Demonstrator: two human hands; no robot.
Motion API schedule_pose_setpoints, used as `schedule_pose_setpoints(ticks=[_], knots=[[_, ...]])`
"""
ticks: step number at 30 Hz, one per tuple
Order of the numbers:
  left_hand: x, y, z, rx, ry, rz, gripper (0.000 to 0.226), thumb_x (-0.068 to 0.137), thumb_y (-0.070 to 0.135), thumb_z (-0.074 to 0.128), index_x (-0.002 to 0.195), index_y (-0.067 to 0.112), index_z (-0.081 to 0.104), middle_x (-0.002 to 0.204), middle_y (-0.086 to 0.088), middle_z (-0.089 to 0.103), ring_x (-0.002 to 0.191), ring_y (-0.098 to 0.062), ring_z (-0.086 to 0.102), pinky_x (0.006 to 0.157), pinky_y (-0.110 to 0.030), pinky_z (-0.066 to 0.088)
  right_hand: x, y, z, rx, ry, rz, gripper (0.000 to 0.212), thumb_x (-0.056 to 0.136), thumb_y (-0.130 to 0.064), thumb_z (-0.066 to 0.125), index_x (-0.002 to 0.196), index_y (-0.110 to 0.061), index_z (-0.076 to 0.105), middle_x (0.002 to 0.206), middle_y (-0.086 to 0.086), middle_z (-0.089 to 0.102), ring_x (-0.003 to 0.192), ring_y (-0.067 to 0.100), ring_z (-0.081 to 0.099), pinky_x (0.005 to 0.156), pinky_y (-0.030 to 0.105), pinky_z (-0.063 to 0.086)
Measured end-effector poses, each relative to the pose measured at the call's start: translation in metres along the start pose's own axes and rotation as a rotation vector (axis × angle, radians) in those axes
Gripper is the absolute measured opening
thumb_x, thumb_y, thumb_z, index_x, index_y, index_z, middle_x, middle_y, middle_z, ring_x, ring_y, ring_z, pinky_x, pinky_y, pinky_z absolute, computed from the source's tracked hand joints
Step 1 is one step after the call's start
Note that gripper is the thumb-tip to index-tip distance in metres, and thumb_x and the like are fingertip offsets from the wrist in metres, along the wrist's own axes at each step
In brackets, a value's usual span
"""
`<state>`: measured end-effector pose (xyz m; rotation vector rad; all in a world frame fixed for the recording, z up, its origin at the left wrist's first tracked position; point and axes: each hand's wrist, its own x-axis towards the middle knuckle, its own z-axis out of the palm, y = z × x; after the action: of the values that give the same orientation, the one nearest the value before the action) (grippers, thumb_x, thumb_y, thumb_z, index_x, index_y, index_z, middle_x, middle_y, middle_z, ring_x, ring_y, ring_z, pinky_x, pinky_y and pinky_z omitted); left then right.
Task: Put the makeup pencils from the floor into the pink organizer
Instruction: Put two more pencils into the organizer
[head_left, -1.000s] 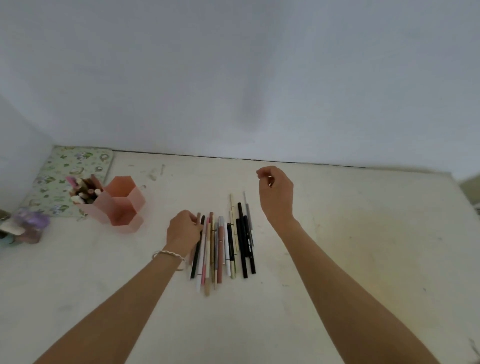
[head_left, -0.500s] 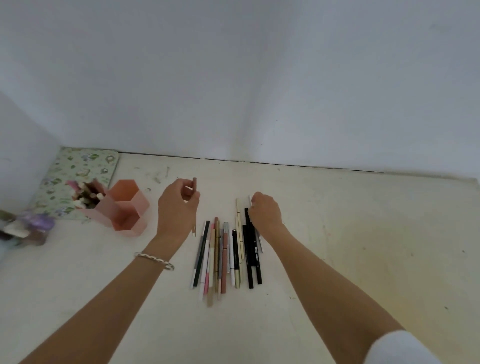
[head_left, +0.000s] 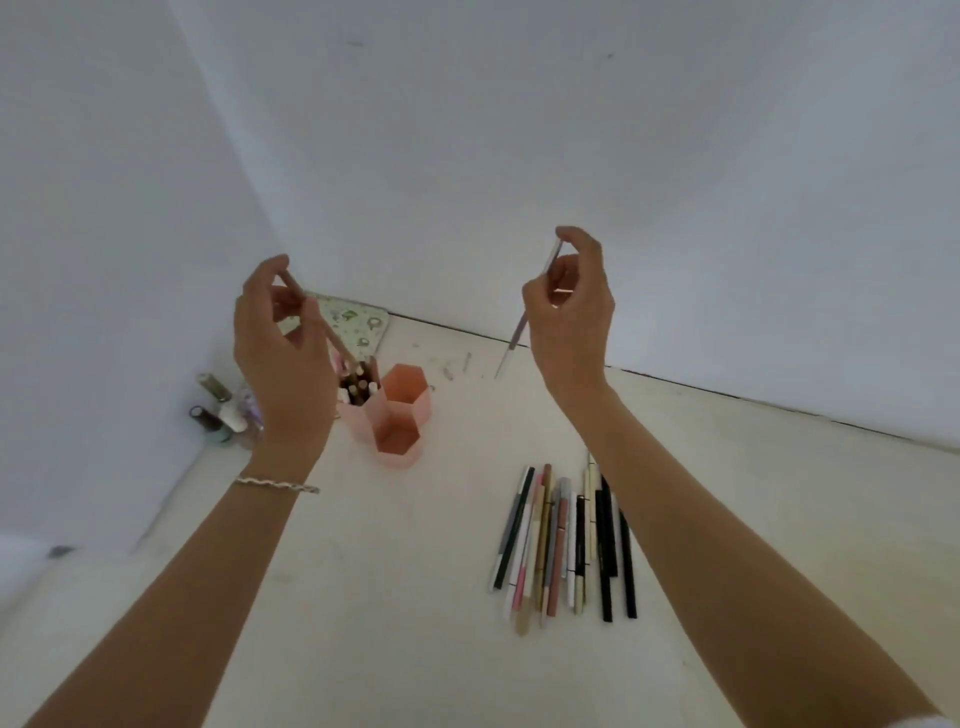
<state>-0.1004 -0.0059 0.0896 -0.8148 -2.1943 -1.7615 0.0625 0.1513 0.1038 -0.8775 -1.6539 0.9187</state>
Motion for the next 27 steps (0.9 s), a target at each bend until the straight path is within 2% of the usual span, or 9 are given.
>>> schedule_pose_setpoints(ticks=[4,6,10,13,15,18,20,23,27], knots=[[-0.005,-0.034,-0.007,0.132,-0.061,0.012,0.032,0.095,0.003,0.053,0.127,0.009,0.055,0.109,-0.012,0.059,0.097,-0.02,0.059,0.084,-0.035,0.056,-0.014,-0.037,0.042,0.155,0.004,-0.069,0.041,0.084,0.001,0.054,0.121,-0.016,0.05,0.096,0.006,0.059,0.072,0.013,0.057,0.068,0.019,0.052],[-0.013,-0.046,-0.008,0.182,-0.123,0.021,0.029,0.095,0.003,0.053,0.123,0.008,0.058,0.11,-0.012,0.06,0.1,-0.024,0.06,0.087,-0.042,0.055,-0.024,-0.042,0.057,0.191,-0.027,-0.077,0.041,0.086,0.002,0.053,0.123,-0.014,0.048,0.096,0.005,0.062,0.076,0.013,0.06,0.071,0.018,0.052],[-0.03,-0.06,-0.014,0.352,-0.2,0.045,0.021,0.095,0.02,0.056,0.106,0.012,0.072,0.115,-0.01,0.064,0.113,-0.028,0.055,0.103,-0.044,0.042,-0.044,-0.037,0.078,0.153,-0.1,-0.092,0.041,0.091,0.001,0.05,0.128,-0.016,0.044,0.092,0.004,0.065,0.078,0.008,0.062,0.076,0.015,0.051],[-0.022,-0.062,-0.025,0.332,-0.164,-0.022,0.037,0.098,0.025,0.044,0.125,0.011,0.063,0.127,-0.012,0.057,0.123,-0.028,0.048,0.108,-0.03,0.032,-0.054,-0.031,0.09,0.103,-0.162,-0.11,0.041,0.094,-0.002,0.049,0.128,-0.023,0.041,0.097,0.001,0.065,0.085,0.008,0.063,0.081,0.02,0.053],[-0.013,-0.062,-0.033,0.256,-0.13,-0.049,0.035,0.098,0.017,0.043,0.128,0.011,0.058,0.126,-0.011,0.055,0.119,-0.027,0.049,0.106,-0.028,0.036,-0.06,-0.026,0.099,0.05,-0.206,-0.126,0.038,0.095,-0.005,0.049,0.125,-0.027,0.04,0.099,-0.002,0.064,0.088,0.008,0.063,0.083,0.026,0.054],[-0.003,-0.055,-0.04,0.156,-0.092,-0.035,0.032,0.097,0.007,0.043,0.126,0.011,0.056,0.124,-0.009,0.053,0.113,-0.026,0.054,0.097,-0.044,0.048,-0.07,-0.013,0.109,-0.068,-0.312,-0.129,0.033,0.097,-0.009,0.048,0.123,-0.027,0.042,0.096,-0.001,0.062,0.088,0.015,0.062,0.08,0.034,0.054],[-0.001,-0.049,-0.041,0.119,-0.077,-0.033,0.031,0.097,0.005,0.043,0.124,0.012,0.057,0.124,-0.007,0.053,0.108,-0.021,0.056,0.091,-0.04,0.052,-0.079,-0.003,0.112,-0.17,-0.386,-0.178,0.027,0.095,-0.006,0.049,0.12,-0.018,0.051,0.096,0.002,0.064,0.089,0.02,0.06,0.079,0.039,0.053],[-0.007,-0.036,-0.032,0.067,-0.073,-0.033,0.031,0.095,0.003,0.045,0.122,0.013,0.058,0.121,-0.002,0.054,0.095,-0.007,0.055,0.083,-0.022,0.05,-0.089,0.011,0.108,-0.331,-0.409,-0.325,0.026,0.088,0.0,0.056,0.11,-0.006,0.069,0.109,0.011,0.066,0.103,0.029,0.058,0.093,0.042,0.048],[-0.04,-0.01,-0.006,0.014,-0.24,0.106,0.021,0.091,0.008,0.048,0.108,0.017,0.057,0.103,0.01,0.054,0.086,-0.003,0.055,0.075,-0.009,0.045,-0.076,0.017,0.078,-0.267,-0.23,-0.222,0.045,0.082,0.003,0.047,0.123,-0.008,0.061,0.114,0.007,0.061,0.101,0.022,0.057,0.093,0.038,0.048]])
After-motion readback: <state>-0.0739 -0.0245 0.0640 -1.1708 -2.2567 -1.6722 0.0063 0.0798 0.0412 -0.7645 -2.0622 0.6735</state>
